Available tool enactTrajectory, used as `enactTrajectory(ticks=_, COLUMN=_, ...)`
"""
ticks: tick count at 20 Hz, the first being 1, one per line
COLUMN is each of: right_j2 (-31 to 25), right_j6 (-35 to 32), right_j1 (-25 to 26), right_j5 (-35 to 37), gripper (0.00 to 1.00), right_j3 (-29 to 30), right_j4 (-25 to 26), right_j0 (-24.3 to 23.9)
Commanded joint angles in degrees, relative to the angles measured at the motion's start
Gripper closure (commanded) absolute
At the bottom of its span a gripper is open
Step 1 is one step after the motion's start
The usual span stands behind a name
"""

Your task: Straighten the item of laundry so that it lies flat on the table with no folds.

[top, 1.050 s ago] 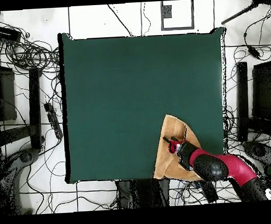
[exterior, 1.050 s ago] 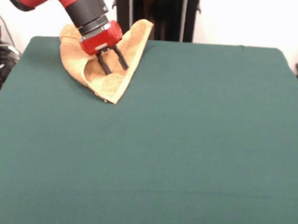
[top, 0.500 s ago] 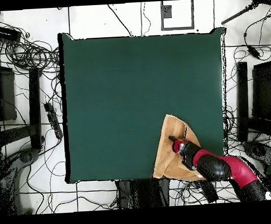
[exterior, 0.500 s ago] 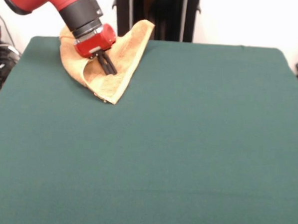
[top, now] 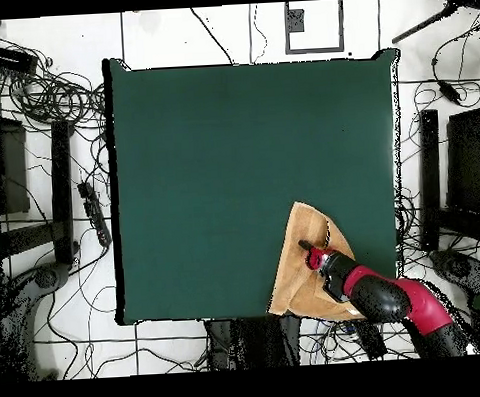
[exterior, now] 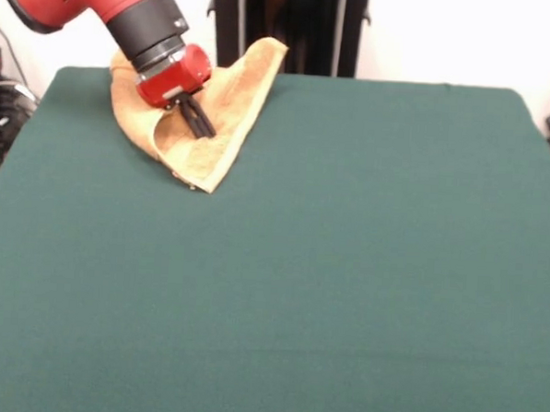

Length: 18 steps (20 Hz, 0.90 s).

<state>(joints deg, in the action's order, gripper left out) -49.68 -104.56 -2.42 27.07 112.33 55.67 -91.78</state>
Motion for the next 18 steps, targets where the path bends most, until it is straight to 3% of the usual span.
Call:
enactTrajectory(ticks=1, right_j2=-3.7, right_j6=10.6, right_j1=25.9, right_j5=-21.4, gripper=1.0, right_j3=-23.1, right_j4=17.4, right_j0=16.4)
enactTrajectory(ticks=7, right_j2=0.9, right_j6=-1.7, right_j1=19.2, right_j5=-30.3, gripper=1.0, right_j3=-25.2, right_j4=18.5, right_j0=24.5)
enactTrajectory(ticks=10, right_j2=4.6, right_j6=-2.8, right_j1=16.5, right_j5=-35.0, gripper=1.0, right_j3=-26.4, right_j4=15.9, right_j0=28.5)
enactTrajectory(ticks=14, right_j2=12.3, right_j6=-2.8, right_j1=11.3, right_j5=-41.5, gripper=1.0, right_j3=-26.7, right_j4=7.9, right_j0=35.6)
enactTrajectory(ticks=18, right_j2=16.0, right_j6=-2.4, right_j1=9.9, right_j5=-45.5, gripper=1.0, right_j3=-27.6, right_j4=4.6, right_j0=39.4)
